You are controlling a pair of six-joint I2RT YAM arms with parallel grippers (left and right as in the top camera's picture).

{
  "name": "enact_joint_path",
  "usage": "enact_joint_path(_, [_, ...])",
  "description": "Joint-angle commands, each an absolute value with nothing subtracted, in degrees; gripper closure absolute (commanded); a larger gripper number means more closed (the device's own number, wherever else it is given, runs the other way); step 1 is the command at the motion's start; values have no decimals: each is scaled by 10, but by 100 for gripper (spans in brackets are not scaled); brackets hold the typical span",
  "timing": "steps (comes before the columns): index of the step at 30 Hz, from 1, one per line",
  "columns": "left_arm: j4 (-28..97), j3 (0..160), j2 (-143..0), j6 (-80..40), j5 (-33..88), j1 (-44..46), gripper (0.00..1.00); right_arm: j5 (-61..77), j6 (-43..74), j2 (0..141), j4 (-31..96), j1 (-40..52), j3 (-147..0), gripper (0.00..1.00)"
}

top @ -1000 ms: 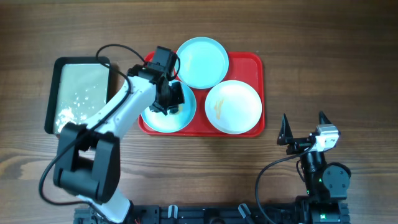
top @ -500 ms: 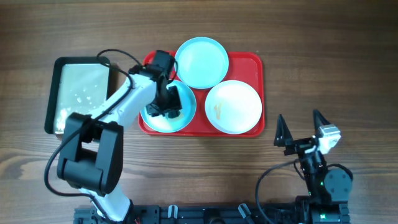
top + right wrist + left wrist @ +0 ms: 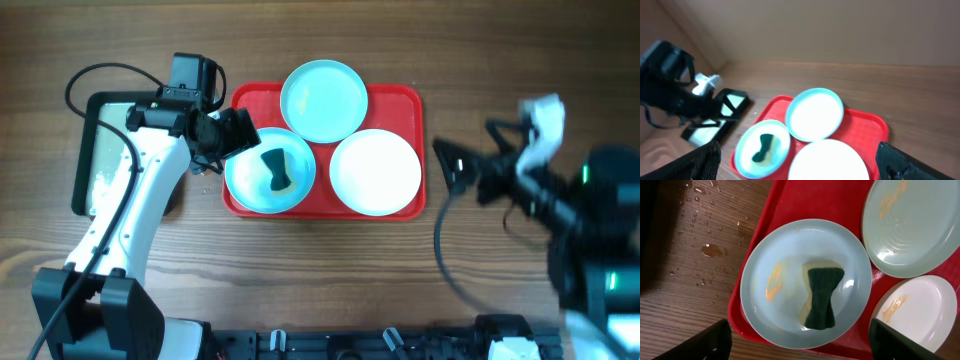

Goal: Clean dirty plates on tray and stack at the side
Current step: 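Grasp the left light-blue plate rim with the right gripper to steady it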

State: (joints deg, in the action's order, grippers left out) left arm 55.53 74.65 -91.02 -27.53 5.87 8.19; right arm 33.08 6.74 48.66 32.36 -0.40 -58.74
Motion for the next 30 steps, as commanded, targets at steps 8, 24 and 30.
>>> enact_joint_path(8, [564, 750, -913, -275, 63, 81, 5, 688, 220, 798, 142, 49, -704, 60])
enact_joint_path(24, [558, 750, -913, -275, 63, 81, 3, 121, 214, 1096, 130, 331, -704, 72])
enact_joint_path(30, [556, 750, -913, -275, 63, 81, 4, 127, 214, 1128, 135, 332, -704, 71])
